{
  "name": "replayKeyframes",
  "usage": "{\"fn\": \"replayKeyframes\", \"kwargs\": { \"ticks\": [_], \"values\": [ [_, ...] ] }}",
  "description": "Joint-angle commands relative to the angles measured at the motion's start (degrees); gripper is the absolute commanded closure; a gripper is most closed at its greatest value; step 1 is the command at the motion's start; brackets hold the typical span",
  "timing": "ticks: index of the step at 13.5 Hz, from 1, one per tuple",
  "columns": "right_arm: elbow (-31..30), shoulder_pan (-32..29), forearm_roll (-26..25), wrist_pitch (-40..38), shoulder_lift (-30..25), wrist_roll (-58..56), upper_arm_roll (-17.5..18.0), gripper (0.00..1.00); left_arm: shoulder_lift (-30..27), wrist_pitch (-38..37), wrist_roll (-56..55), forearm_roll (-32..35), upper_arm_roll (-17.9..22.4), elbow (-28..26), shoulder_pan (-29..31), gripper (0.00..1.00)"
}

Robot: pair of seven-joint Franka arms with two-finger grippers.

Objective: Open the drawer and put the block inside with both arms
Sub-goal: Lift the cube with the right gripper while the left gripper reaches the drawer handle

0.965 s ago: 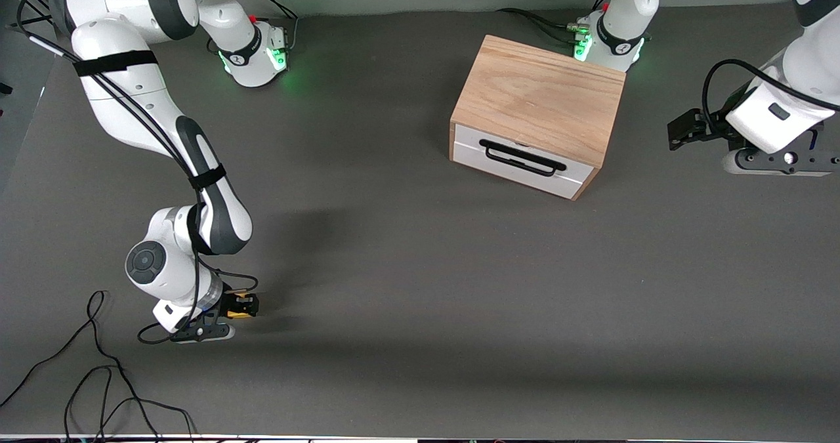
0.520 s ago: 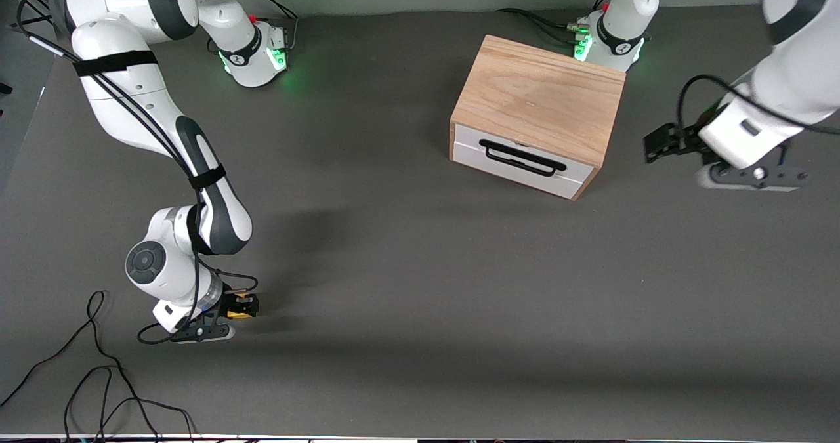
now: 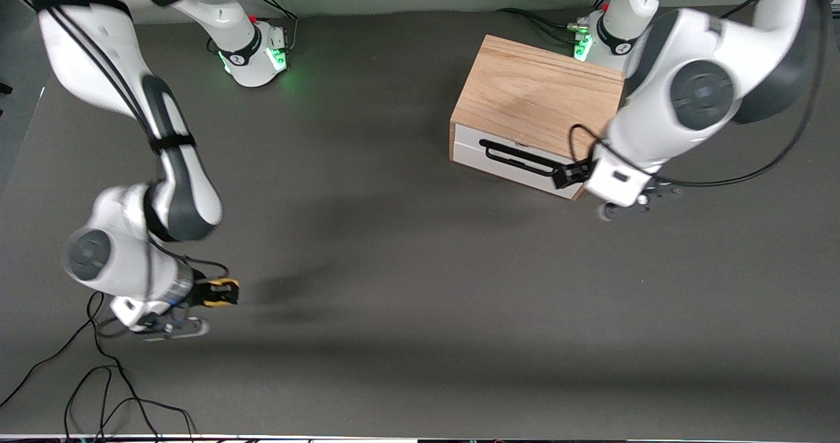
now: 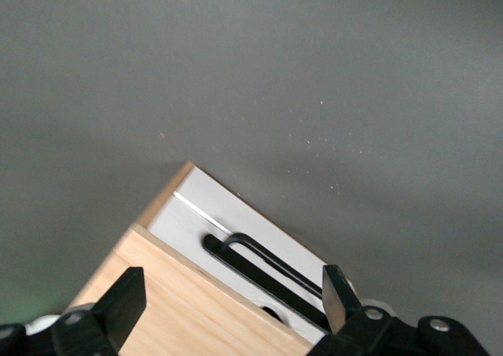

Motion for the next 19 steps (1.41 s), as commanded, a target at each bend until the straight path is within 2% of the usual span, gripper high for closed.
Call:
{"fn": "replayKeyframes", "kwargs": {
  "ticks": [1, 3, 7, 11, 16, 19],
  "values": [
    [-0.08, 0.48, -0.7, -10.81, -8.52, -0.75, -0.18, 0.56, 1.63, 0.63, -10.5, -0.05, 0.64, -0.4, -2.7, 0.0],
    [1.34, 0.48, -1.06, -19.17, -13.18, -0.66, -0.35, 0.56, 3.92, -0.33, -19.72, -0.14, 0.63, -0.48, -3.15, 0.0],
    [-0.14, 0.4, -1.41, -28.59, -22.15, 2.14, -1.84, 0.56, 9.62, 0.54, -34.77, -0.14, 0.63, -1.54, -7.09, 0.0],
    [-8.4, 0.4, -1.32, -27.47, -30.15, 3.64, -3.34, 0.57, 12.54, 0.64, -35.32, -0.14, 0.55, -1.54, -9.56, 0.0],
    [-14.73, 0.4, -1.32, -21.24, -32.71, 4.08, -3.87, 0.57, 14.65, 0.54, -35.5, -0.14, 0.55, -1.54, -11.23, 0.0],
    [-14.74, 0.4, -1.32, -21.14, -32.45, 4.08, -4.04, 0.57, 16.58, 0.9, -35.5, -0.14, 0.63, -1.54, -11.15, 0.0]
  ]
}}
